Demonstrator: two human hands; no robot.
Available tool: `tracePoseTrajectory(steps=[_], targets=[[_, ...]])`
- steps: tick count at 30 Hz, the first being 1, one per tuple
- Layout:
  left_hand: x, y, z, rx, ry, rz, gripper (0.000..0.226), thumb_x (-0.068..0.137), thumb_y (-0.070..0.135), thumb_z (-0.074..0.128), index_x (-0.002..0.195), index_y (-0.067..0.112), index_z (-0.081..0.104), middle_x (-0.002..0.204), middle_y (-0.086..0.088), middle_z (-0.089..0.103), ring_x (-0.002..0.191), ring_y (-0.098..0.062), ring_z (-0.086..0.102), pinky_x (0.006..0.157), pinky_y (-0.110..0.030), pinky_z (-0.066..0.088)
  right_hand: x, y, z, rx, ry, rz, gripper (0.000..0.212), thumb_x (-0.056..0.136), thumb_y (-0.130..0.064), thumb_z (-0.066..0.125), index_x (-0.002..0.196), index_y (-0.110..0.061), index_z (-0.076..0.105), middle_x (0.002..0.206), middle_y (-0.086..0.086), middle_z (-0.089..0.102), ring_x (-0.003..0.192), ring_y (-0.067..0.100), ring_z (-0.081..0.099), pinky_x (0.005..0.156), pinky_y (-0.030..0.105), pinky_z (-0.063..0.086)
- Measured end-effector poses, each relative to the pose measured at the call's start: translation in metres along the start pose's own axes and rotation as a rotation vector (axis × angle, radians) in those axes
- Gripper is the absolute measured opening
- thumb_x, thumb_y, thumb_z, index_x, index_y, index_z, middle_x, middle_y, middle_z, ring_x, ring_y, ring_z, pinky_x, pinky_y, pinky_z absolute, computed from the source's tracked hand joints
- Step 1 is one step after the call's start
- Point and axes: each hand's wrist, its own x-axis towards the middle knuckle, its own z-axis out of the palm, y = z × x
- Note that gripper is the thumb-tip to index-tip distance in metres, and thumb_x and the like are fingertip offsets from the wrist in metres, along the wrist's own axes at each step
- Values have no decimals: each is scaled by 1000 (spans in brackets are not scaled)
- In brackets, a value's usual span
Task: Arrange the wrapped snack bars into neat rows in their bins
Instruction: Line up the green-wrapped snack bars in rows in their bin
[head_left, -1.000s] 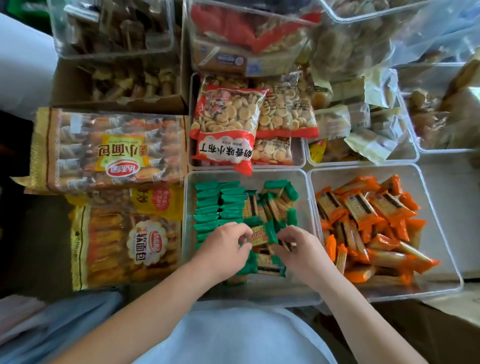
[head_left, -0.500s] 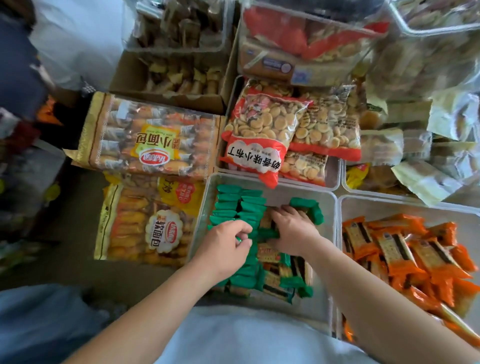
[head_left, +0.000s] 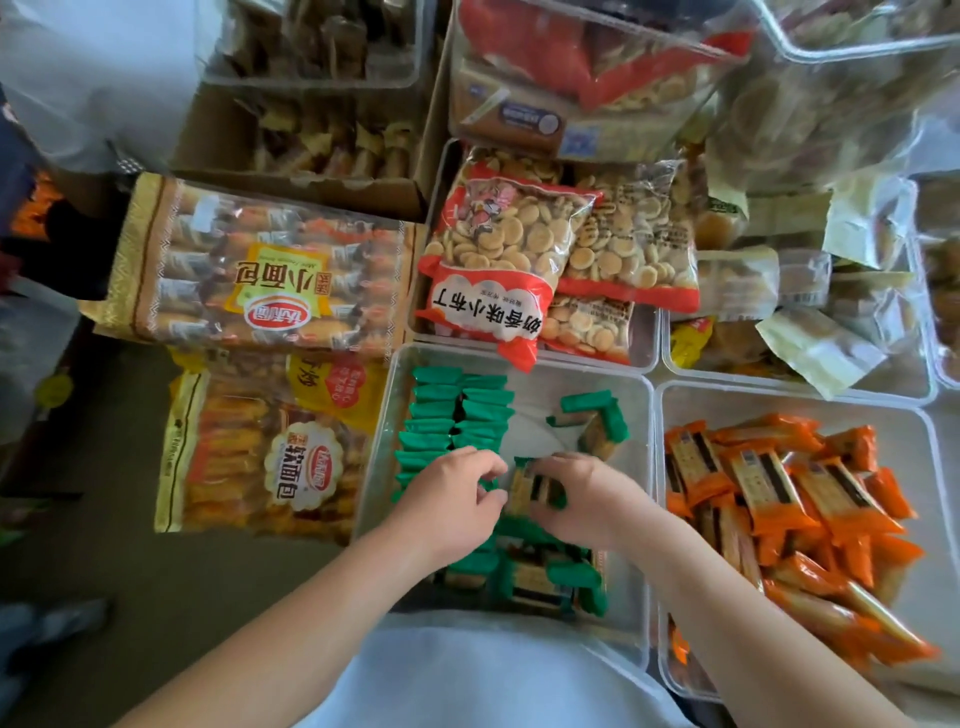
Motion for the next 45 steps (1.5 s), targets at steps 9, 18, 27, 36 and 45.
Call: tracePoseTrajectory(steps=[9,18,27,36,45], targets=[[50,45,39,331,-191,23,42,98,25,62,138,15,54,137,-10,49,124,-33,54,103,-39,47,13,21,-27,-152,448,-51,50,92,-19,65,141,-16,58,140,3,59,132,30,51,99,44,53],[76,61,61,784,-504,-158,77,96,21,67,161,18,27,166,-17,6,153,-42,17,119,-48,38,24,34,-9,-355,451,-15,30,72,-8,75,101,-17,70,112,5,54,107,30,55,78,37,48],[41,63,36,408,-130,-45,14,97,11,52,103,11,64,109,-10,62,101,-33,64,84,-41,57,-1,29,-23,-247,614,-17,22,80,-29,84,99,-21,78,87,1,60,75,26,60,54,30,44],[-6,38,7,-48,163,-2,11,89,24,73,86,18,82,87,0,77,85,-19,71,77,-38,59,-53,-2,-17,-8,661,88,22,99,-39,59,113,-24,68,92,-5,67,78,21,62,60,31,54],[-44,3,-13,-847,259,-170,34,89,6,81,118,19,70,107,0,78,103,-10,73,83,-25,59,-92,-19,1,408,664,230,28,98,-33,65,124,-25,62,98,-4,68,79,14,66,64,33,61]])
